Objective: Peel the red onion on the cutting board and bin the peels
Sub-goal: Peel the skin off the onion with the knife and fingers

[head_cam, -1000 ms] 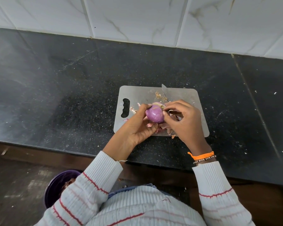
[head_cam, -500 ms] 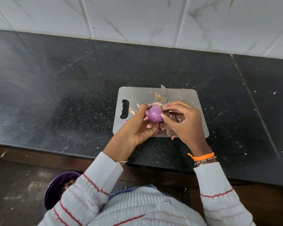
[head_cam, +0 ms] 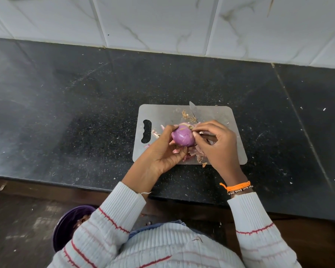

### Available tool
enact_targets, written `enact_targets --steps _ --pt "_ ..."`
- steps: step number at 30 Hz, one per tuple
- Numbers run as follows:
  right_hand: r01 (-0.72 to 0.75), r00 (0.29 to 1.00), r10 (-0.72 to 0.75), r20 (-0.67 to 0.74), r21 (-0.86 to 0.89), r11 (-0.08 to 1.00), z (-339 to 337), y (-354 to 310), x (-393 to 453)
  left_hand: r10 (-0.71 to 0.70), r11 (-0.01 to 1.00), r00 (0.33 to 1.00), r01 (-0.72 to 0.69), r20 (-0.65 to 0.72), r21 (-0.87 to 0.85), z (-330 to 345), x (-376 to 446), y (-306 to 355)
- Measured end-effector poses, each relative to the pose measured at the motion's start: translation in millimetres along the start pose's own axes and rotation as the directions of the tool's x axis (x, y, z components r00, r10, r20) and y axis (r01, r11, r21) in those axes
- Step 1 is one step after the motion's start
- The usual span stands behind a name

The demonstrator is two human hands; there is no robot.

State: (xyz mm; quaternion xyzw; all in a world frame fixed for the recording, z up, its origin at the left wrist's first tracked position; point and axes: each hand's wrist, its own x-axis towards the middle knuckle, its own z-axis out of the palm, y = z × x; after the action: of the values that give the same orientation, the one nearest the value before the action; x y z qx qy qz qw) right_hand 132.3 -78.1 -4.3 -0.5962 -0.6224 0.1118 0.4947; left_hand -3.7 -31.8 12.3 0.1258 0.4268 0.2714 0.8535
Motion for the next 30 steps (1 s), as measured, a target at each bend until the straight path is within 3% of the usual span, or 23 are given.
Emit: enact_targets --steps 6,17,21,27,30 --pt "-0.105 0.992 0.094 0.085 0.135 0.985 -5 -2 0 -0.005 0.999 1.000 0.005 0.009 -0.032 -1 1 2" --pt "0.050 0.998 -0.050 0.035 0.013 0.999 -8 -1 4 0.026 0.999 1.000 -0.026 -0.008 -0.048 0 3 2" --pt "0.073 0.996 -0.071 0.054 -0.048 0.996 -6 -1 6 0.021 0.998 1.000 -0.021 -0.015 -0.054 1 5 2" --pt "0.103 0.991 -0.072 0.111 -0.312 0.944 8 -3 2 0.042 0.998 0.999 -0.042 -0.004 -0.054 -1 7 2" --pt "0.068 0.996 -0.047 0.078 -0.283 0.957 8 -3 2 0.031 0.999 0.999 -0.031 0.006 -0.021 -2 7 2"
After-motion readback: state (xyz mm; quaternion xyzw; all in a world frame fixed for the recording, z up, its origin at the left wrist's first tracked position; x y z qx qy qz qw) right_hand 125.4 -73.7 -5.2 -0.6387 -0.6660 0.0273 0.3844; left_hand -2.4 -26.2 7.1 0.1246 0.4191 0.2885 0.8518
